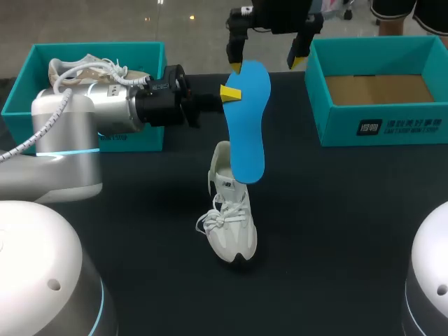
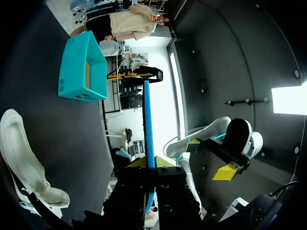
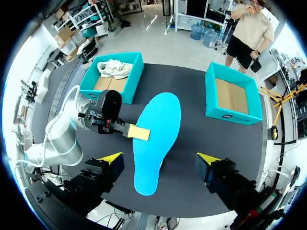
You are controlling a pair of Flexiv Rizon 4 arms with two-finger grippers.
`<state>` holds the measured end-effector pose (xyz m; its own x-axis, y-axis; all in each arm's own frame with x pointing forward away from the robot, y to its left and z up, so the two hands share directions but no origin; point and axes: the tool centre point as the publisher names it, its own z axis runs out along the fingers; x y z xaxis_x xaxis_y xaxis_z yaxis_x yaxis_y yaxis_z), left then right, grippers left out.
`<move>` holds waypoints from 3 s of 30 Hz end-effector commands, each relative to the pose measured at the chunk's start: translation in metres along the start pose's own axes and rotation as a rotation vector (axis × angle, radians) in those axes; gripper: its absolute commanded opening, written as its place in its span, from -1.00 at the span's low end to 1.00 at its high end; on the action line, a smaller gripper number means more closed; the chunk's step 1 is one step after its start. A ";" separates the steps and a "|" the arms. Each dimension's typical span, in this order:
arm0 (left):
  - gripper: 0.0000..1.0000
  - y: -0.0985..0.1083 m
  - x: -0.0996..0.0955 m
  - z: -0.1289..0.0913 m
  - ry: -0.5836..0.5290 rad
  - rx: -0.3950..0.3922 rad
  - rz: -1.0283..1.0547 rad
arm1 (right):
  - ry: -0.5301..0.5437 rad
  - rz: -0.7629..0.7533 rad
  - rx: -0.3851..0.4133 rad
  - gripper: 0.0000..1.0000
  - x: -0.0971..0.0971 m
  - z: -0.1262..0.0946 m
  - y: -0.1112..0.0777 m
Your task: Take the shoe out of the shoebox, open the shoe tongue, remove and reinsert the insole, then place the shoe into the shoebox
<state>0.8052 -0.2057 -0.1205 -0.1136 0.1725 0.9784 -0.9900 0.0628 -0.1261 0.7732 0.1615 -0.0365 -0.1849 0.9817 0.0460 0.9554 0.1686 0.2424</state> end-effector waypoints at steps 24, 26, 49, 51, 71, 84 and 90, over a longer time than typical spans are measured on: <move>-1.00 0.000 0.000 0.000 -0.002 -0.002 0.000 | -0.061 0.071 0.081 1.00 0.030 0.006 -0.002; -1.00 0.000 0.000 0.000 -0.002 -0.002 0.000 | -0.061 0.071 0.081 1.00 0.030 0.006 -0.002; -1.00 0.000 0.000 0.000 -0.002 -0.002 0.000 | 0.539 0.122 0.015 1.00 -0.014 -0.003 -0.004; -1.00 0.000 0.000 0.000 -0.002 -0.002 0.000 | 0.539 0.122 0.015 1.00 -0.014 -0.003 -0.004; -1.00 0.000 0.000 0.000 -0.002 -0.002 0.000 | 0.927 0.181 -0.044 1.00 -0.052 0.024 -0.005; -1.00 0.000 0.000 0.000 -0.002 -0.002 0.000 | 1.127 0.242 -0.030 1.00 -0.054 0.044 -0.010; -1.00 0.000 0.000 0.000 -0.002 -0.002 0.000 | 1.260 0.234 -0.049 1.00 -0.055 0.046 -0.014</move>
<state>0.8052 -0.2057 -0.1205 -0.1136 0.1725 0.9784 -0.9900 0.0630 -0.1261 0.7834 0.1108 -0.0803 -0.1059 0.4551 0.8841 0.9912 -0.0224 0.1303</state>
